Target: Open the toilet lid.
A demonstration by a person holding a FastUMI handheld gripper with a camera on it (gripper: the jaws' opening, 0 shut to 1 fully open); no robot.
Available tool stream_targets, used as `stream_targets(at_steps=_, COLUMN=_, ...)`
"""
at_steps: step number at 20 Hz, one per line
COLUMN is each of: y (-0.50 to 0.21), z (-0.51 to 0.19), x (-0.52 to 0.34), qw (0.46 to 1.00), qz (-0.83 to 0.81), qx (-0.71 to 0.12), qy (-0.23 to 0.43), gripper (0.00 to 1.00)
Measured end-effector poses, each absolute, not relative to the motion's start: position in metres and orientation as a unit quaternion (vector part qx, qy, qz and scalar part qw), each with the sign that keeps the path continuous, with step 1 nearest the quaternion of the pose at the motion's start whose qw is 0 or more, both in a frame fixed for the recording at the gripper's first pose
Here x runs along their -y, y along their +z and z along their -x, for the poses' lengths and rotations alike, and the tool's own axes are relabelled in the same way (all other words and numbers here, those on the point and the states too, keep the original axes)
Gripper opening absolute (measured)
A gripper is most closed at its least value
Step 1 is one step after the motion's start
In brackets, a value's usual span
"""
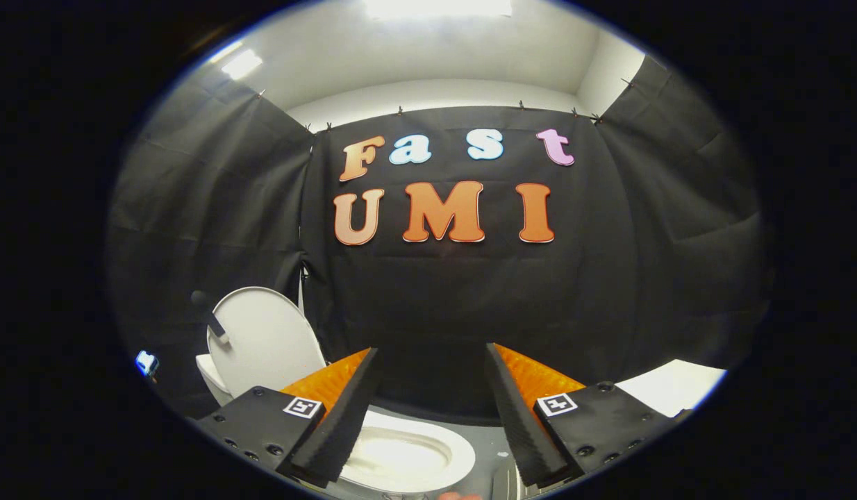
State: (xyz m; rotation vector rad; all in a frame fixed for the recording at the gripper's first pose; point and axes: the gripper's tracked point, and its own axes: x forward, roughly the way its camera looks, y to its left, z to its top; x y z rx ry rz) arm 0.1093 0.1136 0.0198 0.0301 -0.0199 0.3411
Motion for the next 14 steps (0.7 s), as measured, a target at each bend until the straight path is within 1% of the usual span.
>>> stream_targets(at_steps=3, y=-0.01, z=-0.092, x=-0.093, qw=0.987, qz=0.005, qx=-0.009, qy=0.162, gripper=0.96)
stream_targets(at_steps=5, y=-0.007, z=-0.086, x=-0.073, qw=0.989, qz=-0.005, qx=-0.005, qy=0.15, gripper=0.97)
stream_targets(at_steps=9, y=-0.01, z=-0.082, x=-0.035, qw=0.994, qz=-0.019, qx=0.008, qy=0.103, gripper=0.96)
stream_targets(at_steps=14, y=-0.026, z=-0.071, x=-0.015, qw=0.997, qz=-0.028, qx=0.006, qy=0.075, gripper=0.96)
